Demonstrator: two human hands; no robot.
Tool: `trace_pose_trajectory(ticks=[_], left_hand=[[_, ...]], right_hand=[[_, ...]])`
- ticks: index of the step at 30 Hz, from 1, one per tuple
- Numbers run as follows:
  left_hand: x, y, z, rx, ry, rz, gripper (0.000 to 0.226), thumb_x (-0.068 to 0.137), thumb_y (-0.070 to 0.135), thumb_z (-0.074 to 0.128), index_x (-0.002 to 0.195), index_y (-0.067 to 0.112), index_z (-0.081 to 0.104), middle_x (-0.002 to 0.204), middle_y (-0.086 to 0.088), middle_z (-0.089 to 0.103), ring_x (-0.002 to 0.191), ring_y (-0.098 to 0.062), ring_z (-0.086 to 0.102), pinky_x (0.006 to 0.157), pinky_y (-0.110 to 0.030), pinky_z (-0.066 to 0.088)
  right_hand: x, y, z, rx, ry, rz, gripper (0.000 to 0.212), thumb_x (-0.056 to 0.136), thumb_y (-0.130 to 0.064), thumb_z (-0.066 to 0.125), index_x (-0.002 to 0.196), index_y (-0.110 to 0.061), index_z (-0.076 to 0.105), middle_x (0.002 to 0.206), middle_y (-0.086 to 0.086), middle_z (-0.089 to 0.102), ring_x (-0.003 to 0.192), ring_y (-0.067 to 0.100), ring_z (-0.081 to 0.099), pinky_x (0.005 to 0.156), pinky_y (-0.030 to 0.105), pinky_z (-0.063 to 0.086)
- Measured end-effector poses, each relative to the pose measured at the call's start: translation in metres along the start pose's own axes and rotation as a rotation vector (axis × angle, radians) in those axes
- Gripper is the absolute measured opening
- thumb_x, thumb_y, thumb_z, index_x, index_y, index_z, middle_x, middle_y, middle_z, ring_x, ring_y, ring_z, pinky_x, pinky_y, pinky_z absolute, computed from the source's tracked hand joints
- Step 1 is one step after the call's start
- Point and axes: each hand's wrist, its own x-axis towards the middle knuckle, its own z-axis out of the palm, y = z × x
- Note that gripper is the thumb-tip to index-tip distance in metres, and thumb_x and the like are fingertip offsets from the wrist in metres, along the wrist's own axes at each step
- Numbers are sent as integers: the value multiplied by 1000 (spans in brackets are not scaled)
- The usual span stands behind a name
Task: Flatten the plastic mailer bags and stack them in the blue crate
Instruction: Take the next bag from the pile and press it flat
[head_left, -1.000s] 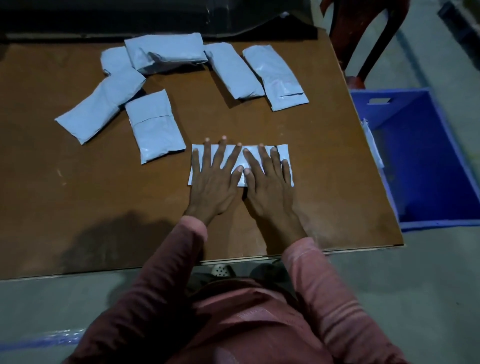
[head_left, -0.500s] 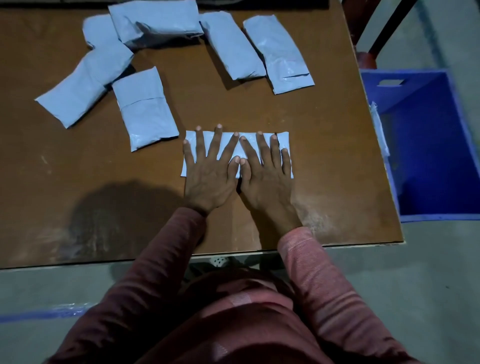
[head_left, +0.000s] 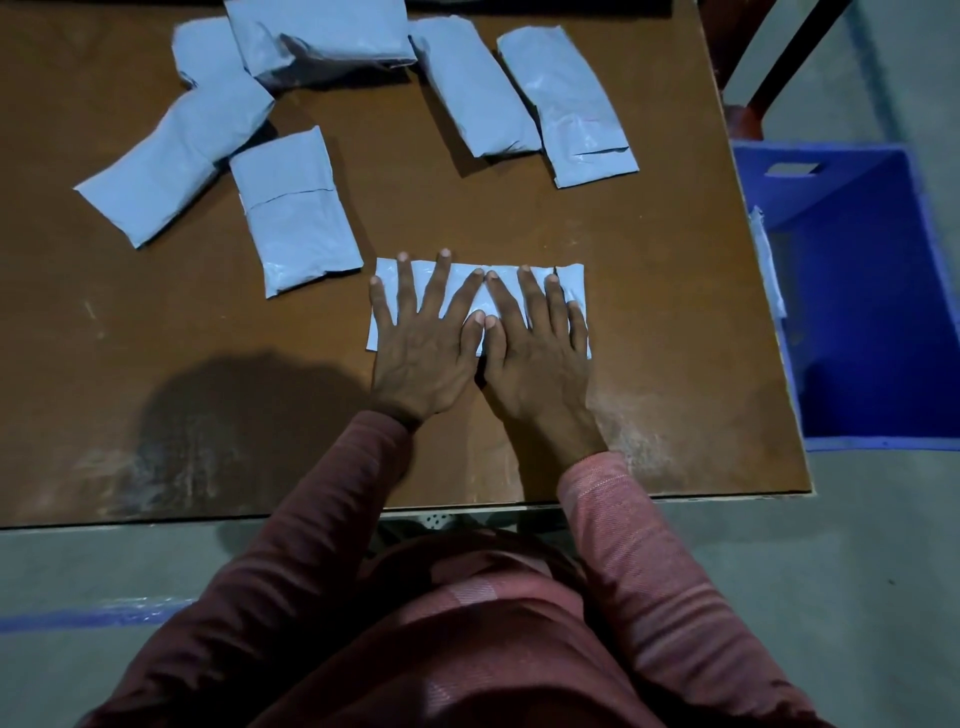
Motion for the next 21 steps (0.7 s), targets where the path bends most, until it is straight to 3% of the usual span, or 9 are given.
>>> trace_pose_trajectory(ticks=[6, 10, 12, 21], left_hand=[[0, -2, -2, -33, -21, 10, 60, 109, 52, 13, 166, 34, 15, 175, -6, 6, 159, -43, -1, 122, -71, 4], [-7, -5, -11, -80, 50, -10, 59, 111, 51, 14, 166, 31, 10, 175, -3, 4, 161, -32, -1, 125, -65, 1], [-12, -8, -14, -104, 58, -25, 59, 111, 50, 16, 166, 30, 14, 174, -3, 7, 161, -29, 2, 127, -61, 3], [-17, -15, -12, -127, -28, -30, 65, 107, 55, 10, 167, 28, 11, 175, -3, 3, 161, -27, -4, 127, -61, 2]], right_hand=[[1, -3, -8, 17, -58, -11, 54, 108, -46, 22, 161, -40, 17, 171, -4, 13, 159, 22, 2, 127, 49, 5], [5, -10, -19, -4, 47, -83, 51, 109, -39, 29, 159, -33, 29, 170, -1, 19, 158, 25, 7, 127, 51, 6], [8, -12, -20, 44, 21, -99, 50, 109, -38, 29, 159, -30, 31, 169, -1, 22, 158, 24, 9, 127, 50, 8], [-1, -9, -12, -1, -37, -73, 56, 108, -42, 25, 162, -33, 19, 172, -2, 11, 159, 22, 3, 127, 52, 5]])
